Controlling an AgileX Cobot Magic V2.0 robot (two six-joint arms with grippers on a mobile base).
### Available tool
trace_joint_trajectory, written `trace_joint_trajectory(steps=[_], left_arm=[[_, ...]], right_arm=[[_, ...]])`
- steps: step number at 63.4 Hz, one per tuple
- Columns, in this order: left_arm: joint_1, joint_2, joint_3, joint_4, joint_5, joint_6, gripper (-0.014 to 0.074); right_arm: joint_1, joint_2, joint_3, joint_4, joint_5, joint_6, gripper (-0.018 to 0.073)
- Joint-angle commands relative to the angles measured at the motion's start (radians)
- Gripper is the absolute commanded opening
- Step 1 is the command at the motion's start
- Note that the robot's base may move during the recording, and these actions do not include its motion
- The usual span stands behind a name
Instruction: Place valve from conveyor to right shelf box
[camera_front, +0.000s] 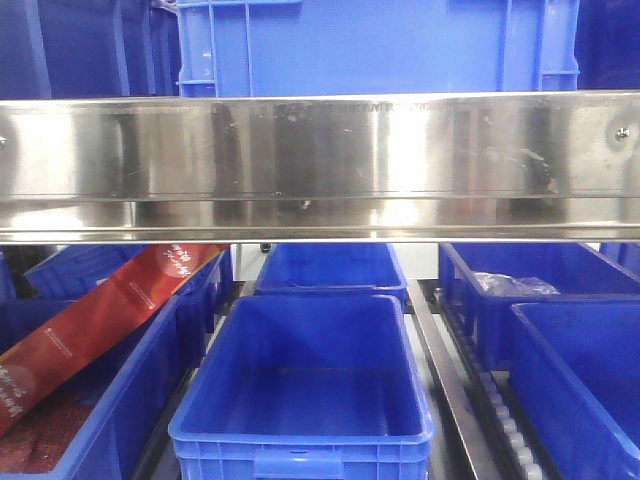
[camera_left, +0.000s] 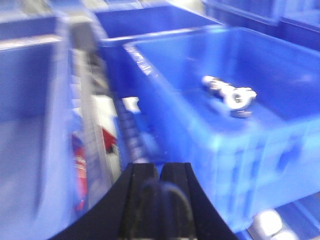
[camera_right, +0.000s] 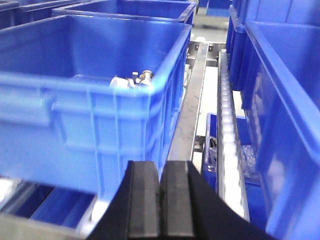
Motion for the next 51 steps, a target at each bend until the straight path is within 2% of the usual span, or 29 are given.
trace_joint_trajectory(steps=[1, 12, 24, 36, 51], left_arm=[[0.005, -0.101, 0.136, -0.001, -0.119, -0.004, -0.0111], [0.005, -0.304, 0.413, -0.001, -0.274, -0.004, -0.0111], [0.005, -0.498, 0.632, -0.019, -0.399, -0.004, -0.0111], [0.005, -0.582, 0.732, -0.02, -0.405, -0.004, -0.0111], [0.005, -0.592, 0.737, -0.02, -0.396, -0.004, -0.0111]], right_arm=[[-0.004, -0.072, 0.069, -0.003, -0.058, 0.0, -0.0162], [-0.004, -0.197, 0.171, -0.003, -0.063, 0.0, -0.0162], [-0.004, -0.308, 0.254, -0.003, -0.069, 0.0, -0.0162], [-0.004, -0.334, 0.277, -0.003, -0.069, 0.0, -0.0162], [-0.004, -0.334, 0.275, -0.003, -0.083, 0.0, -0.0162]])
